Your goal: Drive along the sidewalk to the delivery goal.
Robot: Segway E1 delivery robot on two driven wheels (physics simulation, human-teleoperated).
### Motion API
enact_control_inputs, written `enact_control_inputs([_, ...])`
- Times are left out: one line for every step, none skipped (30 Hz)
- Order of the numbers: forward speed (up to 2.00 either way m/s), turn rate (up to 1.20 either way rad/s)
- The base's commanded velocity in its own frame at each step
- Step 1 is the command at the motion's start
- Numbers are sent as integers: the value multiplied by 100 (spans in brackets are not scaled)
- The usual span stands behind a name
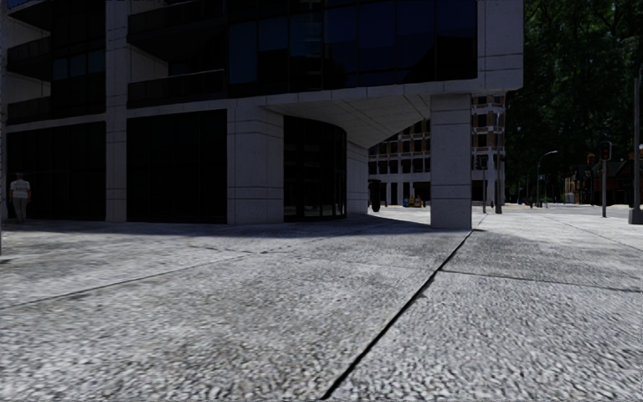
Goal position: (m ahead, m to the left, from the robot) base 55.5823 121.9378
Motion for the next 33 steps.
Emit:
enact_control_inputs([200,0])
enact_control_inputs([200,0])
enact_control_inputs([200,0])
enact_control_inputs([200,0])
enact_control_inputs([200,0])
enact_control_inputs([200,0])
enact_control_inputs([200,0])
enact_control_inputs([200,0])
enact_control_inputs([200,0])
enact_control_inputs([200,0])
enact_control_inputs([200,0])
enact_control_inputs([200,0])
enact_control_inputs([200,0])
enact_control_inputs([200,0])
enact_control_inputs([200,0])
enact_control_inputs([200,0])
enact_control_inputs([200,0])
enact_control_inputs([200,0])
enact_control_inputs([200,0])
enact_control_inputs([200,0])
enact_control_inputs([200,0])
enact_control_inputs([200,0])
enact_control_inputs([200,0])
enact_control_inputs([200,0])
enact_control_inputs([200,0])
enact_control_inputs([200,0])
enact_control_inputs([200,0])
enact_control_inputs([200,0])
enact_control_inputs([200,0])
enact_control_inputs([200,0])
enact_control_inputs([200,0])
enact_control_inputs([200,0])
enact_control_inputs([200,0])
